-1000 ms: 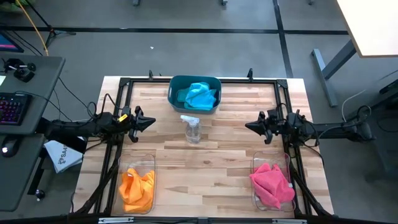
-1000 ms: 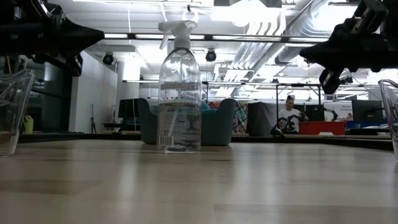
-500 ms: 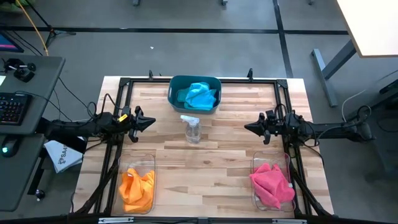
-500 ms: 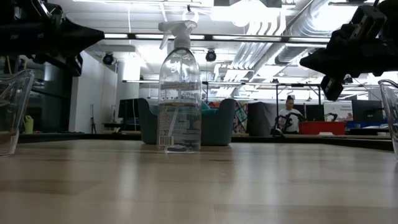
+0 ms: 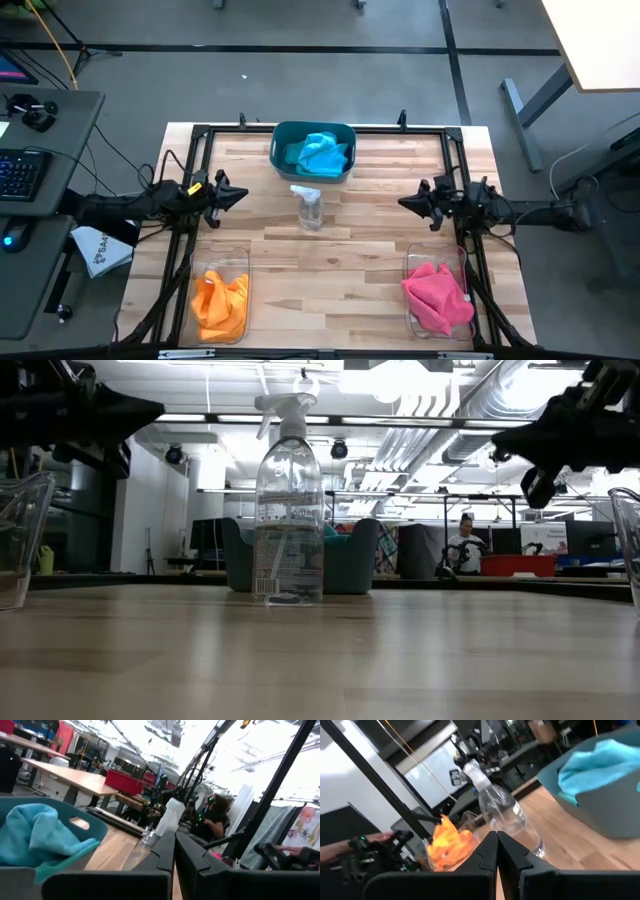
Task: Sort microfiber towel by color & place in baskets
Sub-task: Return to Home Position
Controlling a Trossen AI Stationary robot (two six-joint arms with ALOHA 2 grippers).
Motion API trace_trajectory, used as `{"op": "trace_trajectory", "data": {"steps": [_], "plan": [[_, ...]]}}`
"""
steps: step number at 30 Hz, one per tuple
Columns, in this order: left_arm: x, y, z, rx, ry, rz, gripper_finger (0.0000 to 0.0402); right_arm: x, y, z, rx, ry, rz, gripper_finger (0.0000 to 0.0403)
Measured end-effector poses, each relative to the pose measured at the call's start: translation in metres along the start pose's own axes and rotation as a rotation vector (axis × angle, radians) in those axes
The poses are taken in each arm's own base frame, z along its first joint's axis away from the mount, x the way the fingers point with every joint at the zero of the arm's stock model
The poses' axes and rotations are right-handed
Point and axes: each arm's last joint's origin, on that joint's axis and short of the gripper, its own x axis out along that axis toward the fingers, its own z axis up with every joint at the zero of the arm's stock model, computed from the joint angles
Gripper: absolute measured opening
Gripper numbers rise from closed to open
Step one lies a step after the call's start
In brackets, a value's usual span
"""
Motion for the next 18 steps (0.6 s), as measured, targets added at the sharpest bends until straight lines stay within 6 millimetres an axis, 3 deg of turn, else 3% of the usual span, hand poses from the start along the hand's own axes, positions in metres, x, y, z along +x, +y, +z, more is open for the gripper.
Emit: {"op": "trace_trajectory", "data": {"steps": [7,18], "plan": [[-0.003,-0.002,0.005,-0.010,-0.052,-0.023,0.0000,-0.013,0.006,0.009,-0.004,-0.108,0.074,0.0000],[-0.002,-0.001,0.004,-0.006,-0.039,-0.015,0.0000,-0.013,0.008,0.011,-0.005,-0.132,0.091,0.0000]]}}
